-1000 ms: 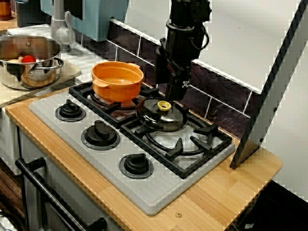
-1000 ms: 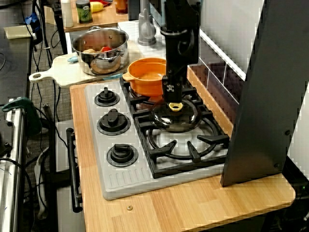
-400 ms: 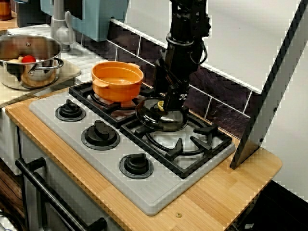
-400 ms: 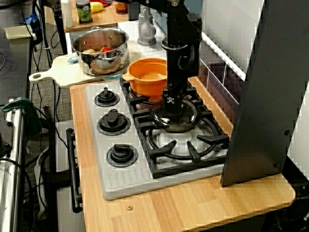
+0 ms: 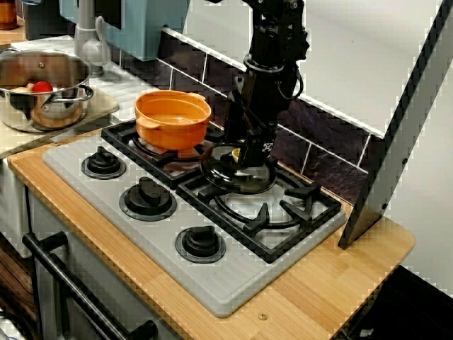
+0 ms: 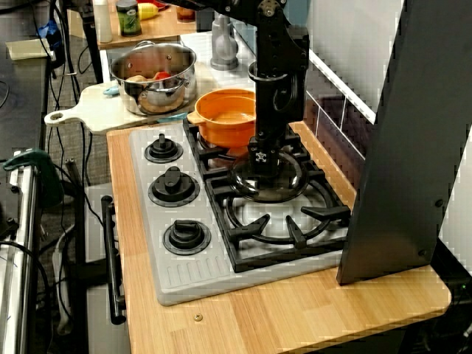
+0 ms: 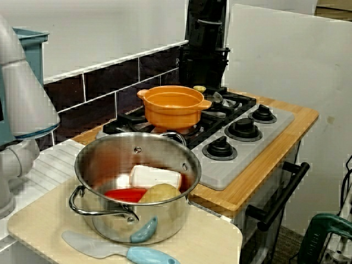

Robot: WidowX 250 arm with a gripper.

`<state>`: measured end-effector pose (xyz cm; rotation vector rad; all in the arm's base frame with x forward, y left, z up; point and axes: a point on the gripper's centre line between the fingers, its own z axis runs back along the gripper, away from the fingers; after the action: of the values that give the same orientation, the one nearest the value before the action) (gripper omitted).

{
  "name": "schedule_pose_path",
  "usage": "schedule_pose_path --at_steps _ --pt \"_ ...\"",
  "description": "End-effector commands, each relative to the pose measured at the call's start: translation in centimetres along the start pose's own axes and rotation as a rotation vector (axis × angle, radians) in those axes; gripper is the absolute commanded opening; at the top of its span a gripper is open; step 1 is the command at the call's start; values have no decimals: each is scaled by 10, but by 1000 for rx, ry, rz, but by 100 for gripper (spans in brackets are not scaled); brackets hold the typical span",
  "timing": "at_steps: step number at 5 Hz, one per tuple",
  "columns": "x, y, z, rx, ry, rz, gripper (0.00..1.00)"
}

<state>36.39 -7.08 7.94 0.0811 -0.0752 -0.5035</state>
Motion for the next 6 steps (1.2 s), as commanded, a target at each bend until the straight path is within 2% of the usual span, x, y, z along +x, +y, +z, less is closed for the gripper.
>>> schedule_pose_path --at_steps 1,6 --pt "3 7 10 14 -28 6 100" --pt "2 6 5 15 -18 7 100"
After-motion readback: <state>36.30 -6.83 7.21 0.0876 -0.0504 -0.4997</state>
